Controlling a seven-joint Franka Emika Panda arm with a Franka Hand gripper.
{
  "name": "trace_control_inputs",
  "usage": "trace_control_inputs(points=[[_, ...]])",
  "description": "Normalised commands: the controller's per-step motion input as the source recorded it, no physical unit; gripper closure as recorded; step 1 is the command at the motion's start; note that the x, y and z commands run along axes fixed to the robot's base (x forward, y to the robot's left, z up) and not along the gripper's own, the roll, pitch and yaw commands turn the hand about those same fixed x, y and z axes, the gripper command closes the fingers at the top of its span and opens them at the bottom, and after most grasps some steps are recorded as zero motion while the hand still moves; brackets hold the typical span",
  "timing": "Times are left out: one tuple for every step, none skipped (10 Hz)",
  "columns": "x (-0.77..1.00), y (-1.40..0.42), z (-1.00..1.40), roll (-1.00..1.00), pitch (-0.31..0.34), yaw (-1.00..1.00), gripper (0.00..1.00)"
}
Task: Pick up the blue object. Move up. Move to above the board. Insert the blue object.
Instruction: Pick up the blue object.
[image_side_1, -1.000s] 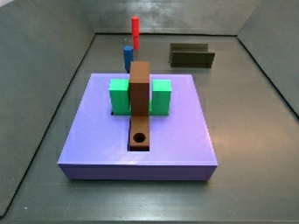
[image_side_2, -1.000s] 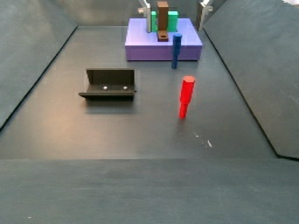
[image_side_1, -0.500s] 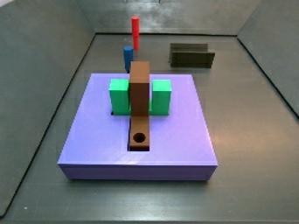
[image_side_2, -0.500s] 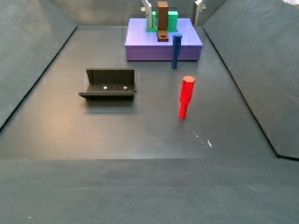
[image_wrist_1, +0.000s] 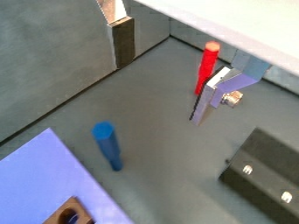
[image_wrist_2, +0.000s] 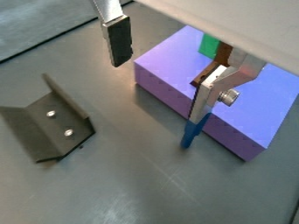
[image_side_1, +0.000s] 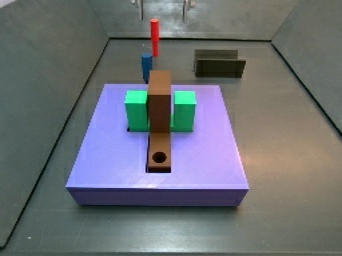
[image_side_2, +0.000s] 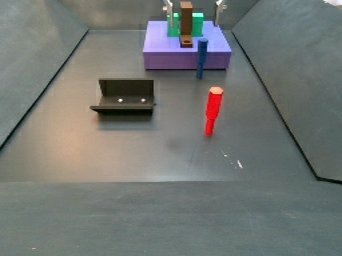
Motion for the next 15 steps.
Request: trace_control_inputs(points=[[-0.03, -0.36, -0.27, -0.10, -0.093, -0.27, 0.00], [-0.08, -0.31, -0.31, -0.09, -0.089, -0.23, 0.00], [-0.12, -0.32, -0.26, -0.02, -0.070, -0.20, 0.00], [-0.19, -0.33, -0.20, 0.00, -0.066, -0.16, 0.00], [-0.21, -0.27, -0.19, 0.04, -0.074, -0.10, 0.00], [-0.11, -0.21, -0.24, 0.10, -0.054, 0.00, 0.00], [-0.02, -0.20, -0.20, 0.20, -0.024, 0.15, 0.00], [-0.01, -0.16, -0.19, 0.25, -0.011, 0.23, 0.00], [-0.05, -0.15, -0.21, 0.26, -0.024, 0.22, 0.00], [-0.09, -0.19, -0.21, 0.26, -0.037, 0.19, 0.00], [-0.08, -0.19, -0.20, 0.26, -0.036, 0.18, 0.00], [0.00, -0.07, -0.21, 0.24, 0.000, 0.11, 0.00], [0.00, 0.00, -0.26, 0.24, 0.000, 0.02, 0.00], [-0.03, 0.03, -0.32, 0.24, 0.000, 0.00, 0.00], [-0.08, 0.06, -0.40, 0.22, -0.006, 0.00, 0.00]])
